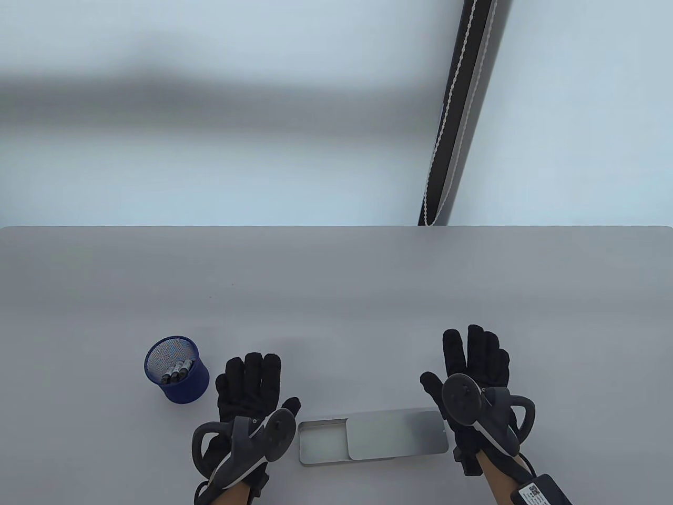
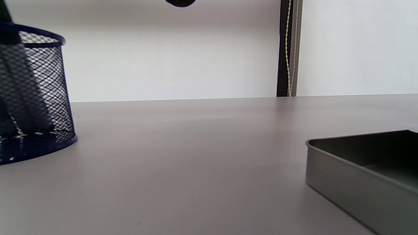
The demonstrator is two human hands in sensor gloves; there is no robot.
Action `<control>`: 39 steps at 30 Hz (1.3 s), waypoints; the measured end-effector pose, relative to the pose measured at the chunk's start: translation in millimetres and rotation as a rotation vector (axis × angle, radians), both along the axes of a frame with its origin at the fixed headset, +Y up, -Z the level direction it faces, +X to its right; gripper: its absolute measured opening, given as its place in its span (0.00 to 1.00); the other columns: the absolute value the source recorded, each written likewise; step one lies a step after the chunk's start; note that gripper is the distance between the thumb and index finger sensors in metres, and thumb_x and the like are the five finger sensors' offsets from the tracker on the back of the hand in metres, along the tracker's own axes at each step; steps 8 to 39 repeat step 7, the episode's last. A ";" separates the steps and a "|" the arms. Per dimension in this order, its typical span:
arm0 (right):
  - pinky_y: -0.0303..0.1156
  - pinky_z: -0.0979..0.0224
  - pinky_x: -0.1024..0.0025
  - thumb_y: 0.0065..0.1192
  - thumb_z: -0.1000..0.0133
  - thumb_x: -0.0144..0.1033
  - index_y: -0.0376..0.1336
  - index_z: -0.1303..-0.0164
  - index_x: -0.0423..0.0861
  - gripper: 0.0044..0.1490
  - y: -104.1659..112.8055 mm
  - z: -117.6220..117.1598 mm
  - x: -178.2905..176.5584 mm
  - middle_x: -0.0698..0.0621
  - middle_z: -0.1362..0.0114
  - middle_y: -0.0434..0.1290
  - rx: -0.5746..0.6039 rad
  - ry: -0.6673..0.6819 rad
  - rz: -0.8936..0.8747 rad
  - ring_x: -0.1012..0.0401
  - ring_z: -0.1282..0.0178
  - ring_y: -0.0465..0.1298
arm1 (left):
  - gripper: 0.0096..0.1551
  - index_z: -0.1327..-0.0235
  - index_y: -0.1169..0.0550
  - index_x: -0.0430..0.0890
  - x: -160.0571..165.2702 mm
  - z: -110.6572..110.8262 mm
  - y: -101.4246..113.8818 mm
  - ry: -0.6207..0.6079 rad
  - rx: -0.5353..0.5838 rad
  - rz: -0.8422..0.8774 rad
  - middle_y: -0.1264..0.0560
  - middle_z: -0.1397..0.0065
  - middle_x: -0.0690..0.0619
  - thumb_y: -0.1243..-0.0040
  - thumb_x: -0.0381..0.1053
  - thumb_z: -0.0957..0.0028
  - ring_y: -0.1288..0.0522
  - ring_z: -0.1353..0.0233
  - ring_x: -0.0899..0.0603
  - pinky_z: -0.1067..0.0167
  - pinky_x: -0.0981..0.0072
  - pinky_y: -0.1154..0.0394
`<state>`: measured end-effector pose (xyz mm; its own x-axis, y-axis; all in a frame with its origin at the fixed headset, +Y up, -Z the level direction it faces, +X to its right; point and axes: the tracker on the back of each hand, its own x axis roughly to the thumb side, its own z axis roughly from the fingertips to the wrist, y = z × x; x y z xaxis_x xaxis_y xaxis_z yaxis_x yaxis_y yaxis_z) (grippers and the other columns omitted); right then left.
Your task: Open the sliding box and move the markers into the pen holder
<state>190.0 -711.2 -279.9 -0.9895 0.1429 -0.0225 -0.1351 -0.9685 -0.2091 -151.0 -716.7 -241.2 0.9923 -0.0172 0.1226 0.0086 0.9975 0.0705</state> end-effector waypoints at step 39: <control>0.35 0.19 0.44 0.49 0.52 0.64 0.32 0.25 0.56 0.54 2.0 3.3 6.3 0.44 0.20 0.28 0.000 -0.020 -0.026 0.45 0.18 0.33 | 0.50 0.11 0.56 0.45 0.5 0.2 0.2 -0.001 0.003 -0.012 0.50 0.09 0.36 0.67 0.70 0.39 0.51 0.17 0.25 0.23 0.35 0.47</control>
